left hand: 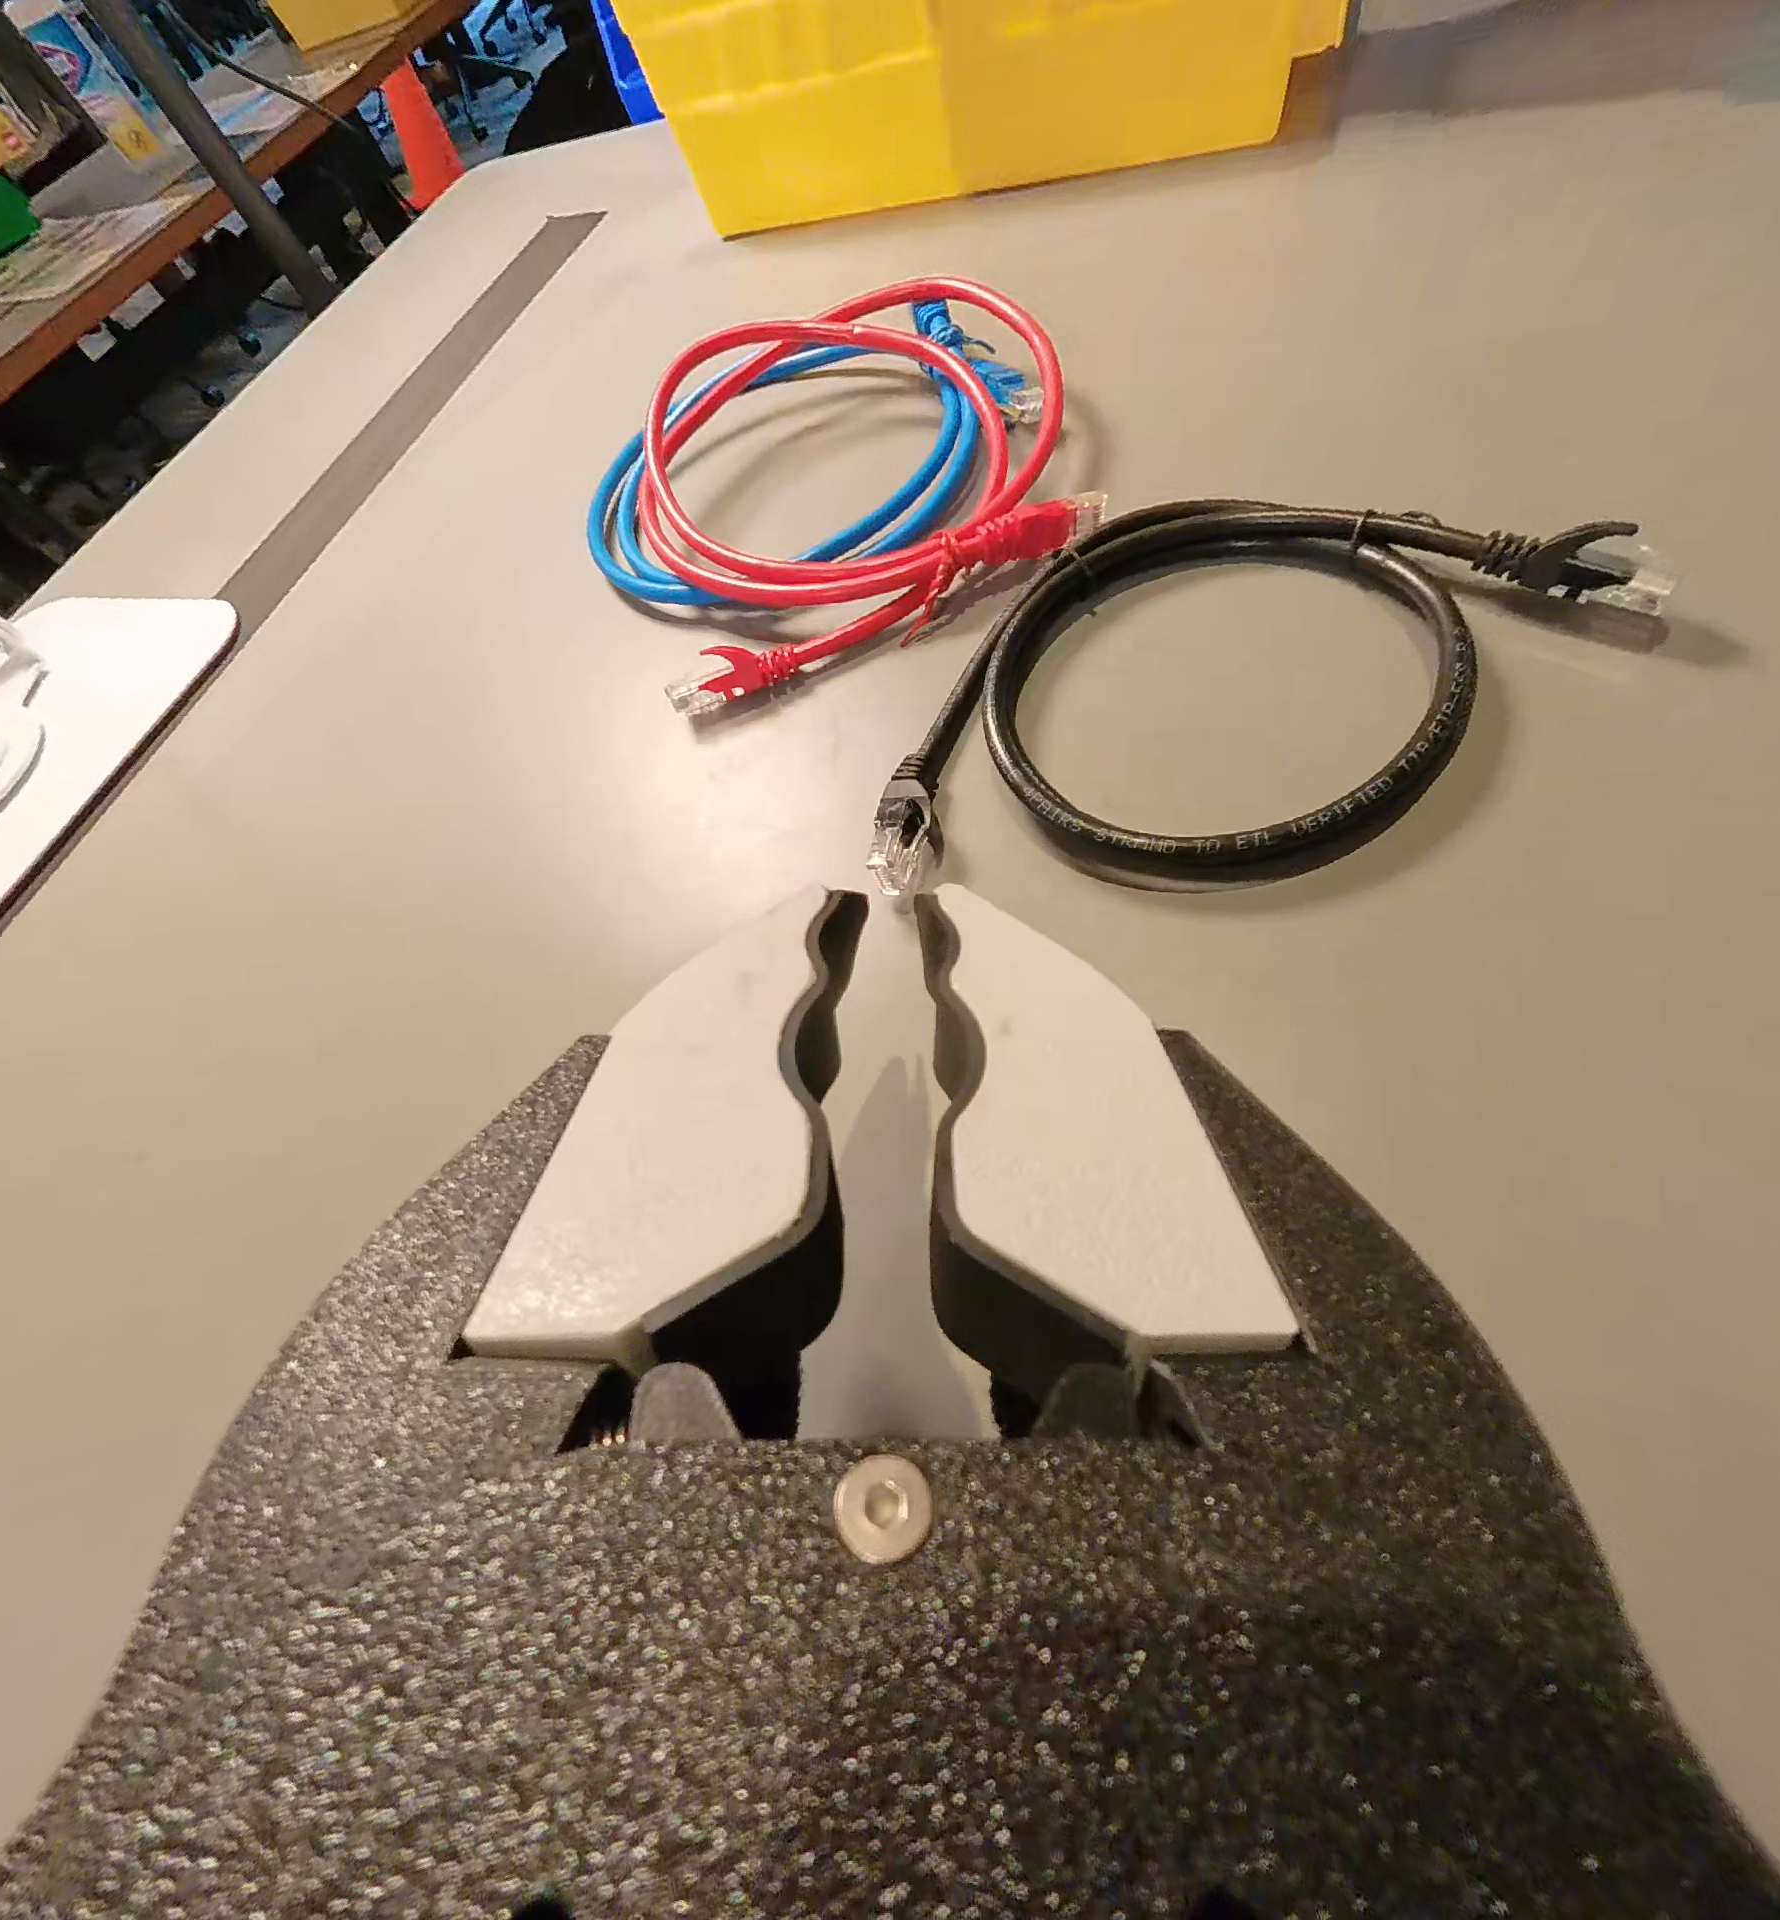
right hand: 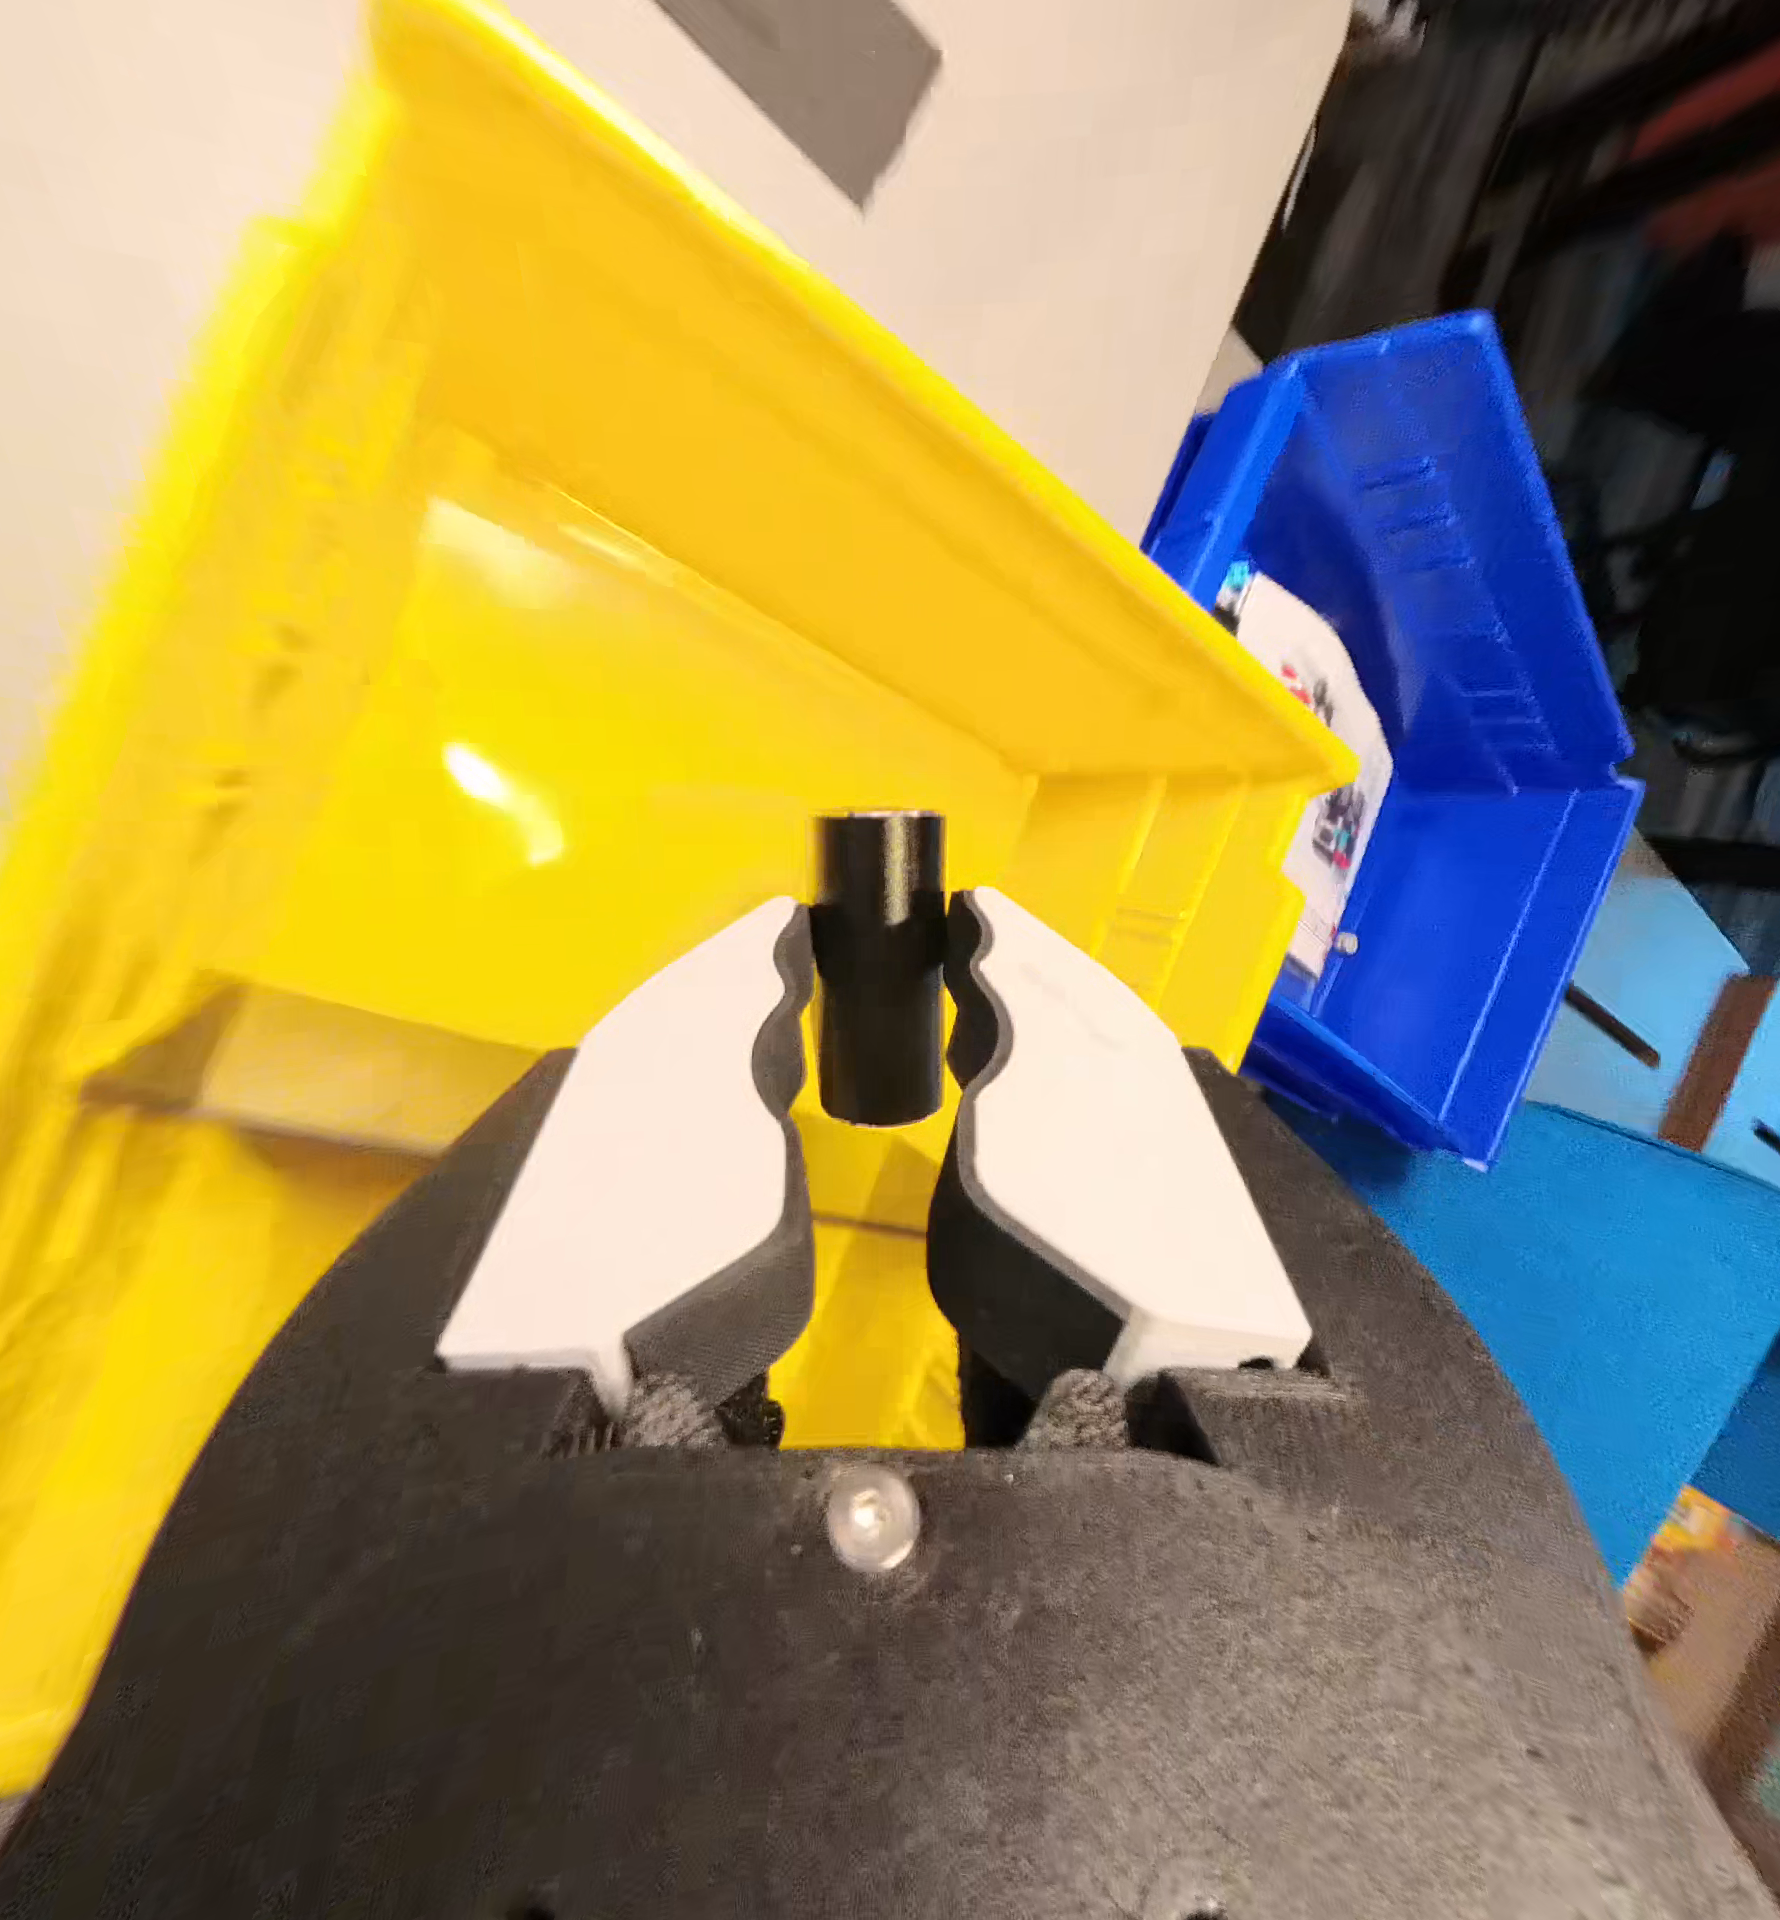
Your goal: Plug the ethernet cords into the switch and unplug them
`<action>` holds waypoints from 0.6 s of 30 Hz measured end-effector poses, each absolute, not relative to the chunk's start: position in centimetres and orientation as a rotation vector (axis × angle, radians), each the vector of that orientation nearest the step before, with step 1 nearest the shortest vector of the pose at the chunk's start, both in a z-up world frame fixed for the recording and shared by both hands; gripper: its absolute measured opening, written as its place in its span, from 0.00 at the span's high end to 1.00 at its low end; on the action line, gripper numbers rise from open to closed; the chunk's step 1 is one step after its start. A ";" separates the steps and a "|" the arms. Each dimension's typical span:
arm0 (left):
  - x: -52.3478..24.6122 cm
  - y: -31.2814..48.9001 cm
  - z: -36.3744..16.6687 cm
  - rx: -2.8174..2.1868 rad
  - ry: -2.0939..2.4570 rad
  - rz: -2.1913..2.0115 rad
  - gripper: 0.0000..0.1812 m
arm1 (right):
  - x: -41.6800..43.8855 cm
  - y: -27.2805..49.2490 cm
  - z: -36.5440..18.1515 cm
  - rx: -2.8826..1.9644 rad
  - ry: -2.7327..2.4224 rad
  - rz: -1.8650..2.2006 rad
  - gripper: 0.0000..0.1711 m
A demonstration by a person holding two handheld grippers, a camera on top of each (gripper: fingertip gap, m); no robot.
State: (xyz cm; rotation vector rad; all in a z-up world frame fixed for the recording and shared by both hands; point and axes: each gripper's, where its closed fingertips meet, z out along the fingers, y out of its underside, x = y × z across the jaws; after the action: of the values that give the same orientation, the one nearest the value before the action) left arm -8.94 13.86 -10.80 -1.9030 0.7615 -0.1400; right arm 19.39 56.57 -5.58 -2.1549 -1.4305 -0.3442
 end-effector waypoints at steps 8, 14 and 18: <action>-8.9 13.8 -10.6 -1.894 0.757 -0.143 0.93 | 18.9 57.7 -10.3 -2.234 -1.504 -0.415 0.86; -8.8 13.7 -10.5 -1.878 0.765 -0.145 0.91 | 17.4 55.9 -9.2 -2.209 -1.501 -0.236 0.81; -8.9 13.7 -10.3 -1.872 0.749 -0.156 0.90 | 17.1 55.0 -5.5 -2.103 -1.465 -0.245 0.80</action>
State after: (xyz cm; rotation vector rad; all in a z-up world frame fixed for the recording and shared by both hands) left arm -8.89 13.69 -10.28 -1.8723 0.7486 -0.1564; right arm 17.13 55.01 -5.50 -2.1035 -1.4649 -0.2447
